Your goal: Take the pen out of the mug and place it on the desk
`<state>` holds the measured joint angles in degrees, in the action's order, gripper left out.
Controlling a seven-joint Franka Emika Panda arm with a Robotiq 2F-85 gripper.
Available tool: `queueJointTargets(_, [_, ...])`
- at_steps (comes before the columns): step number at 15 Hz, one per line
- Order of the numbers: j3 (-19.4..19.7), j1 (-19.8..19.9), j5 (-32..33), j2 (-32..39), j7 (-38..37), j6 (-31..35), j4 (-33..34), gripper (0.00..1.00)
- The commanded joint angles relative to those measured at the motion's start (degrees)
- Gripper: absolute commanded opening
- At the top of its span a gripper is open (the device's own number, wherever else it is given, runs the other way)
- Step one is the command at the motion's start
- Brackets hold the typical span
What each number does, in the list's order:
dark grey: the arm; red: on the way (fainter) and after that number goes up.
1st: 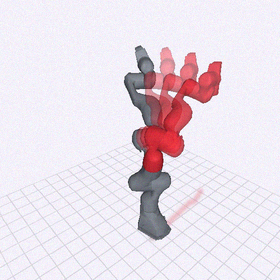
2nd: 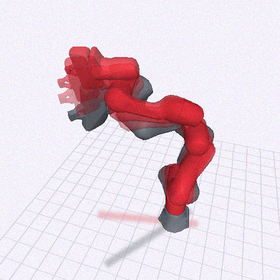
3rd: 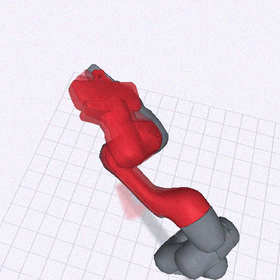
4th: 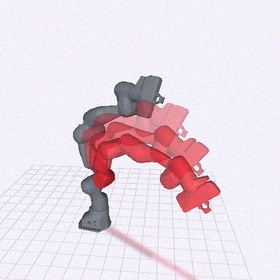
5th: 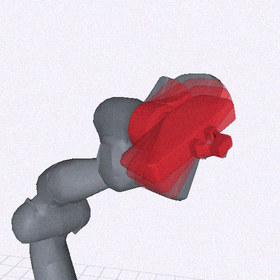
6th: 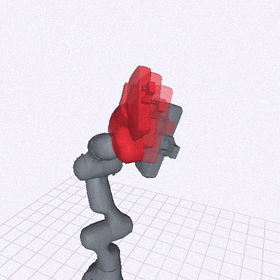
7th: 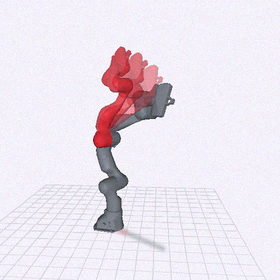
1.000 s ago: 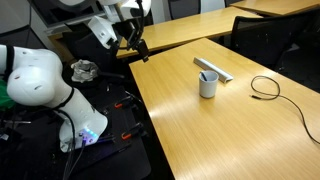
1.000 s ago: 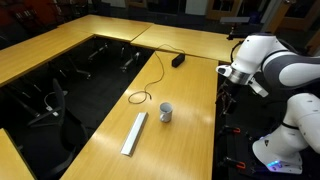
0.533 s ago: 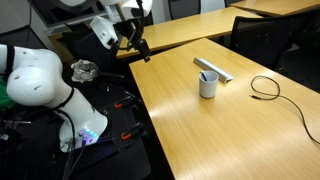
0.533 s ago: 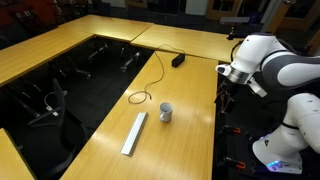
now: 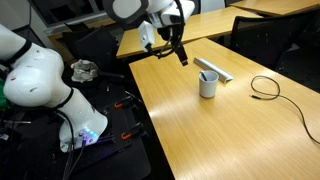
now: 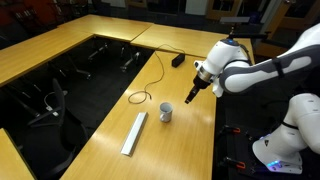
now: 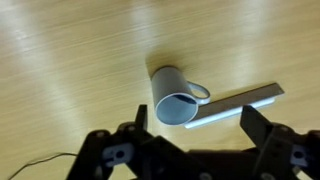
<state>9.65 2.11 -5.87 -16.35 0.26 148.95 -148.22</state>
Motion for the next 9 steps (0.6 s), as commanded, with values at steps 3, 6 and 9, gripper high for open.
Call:
queueJointTargets(3, [-3.38, 4.18, 6.48, 19.19, -20.72, -1.41, 14.82, 1.00])
queueJointTargets(6, [-1.88, 3.22, 4.53, 24.66, -27.01, -7.10, 20.61, 1.00])
queueJointTargets(9, [-2.71, 3.74, -4.16, 27.79, -25.58, -15.79, 25.37, 1.00])
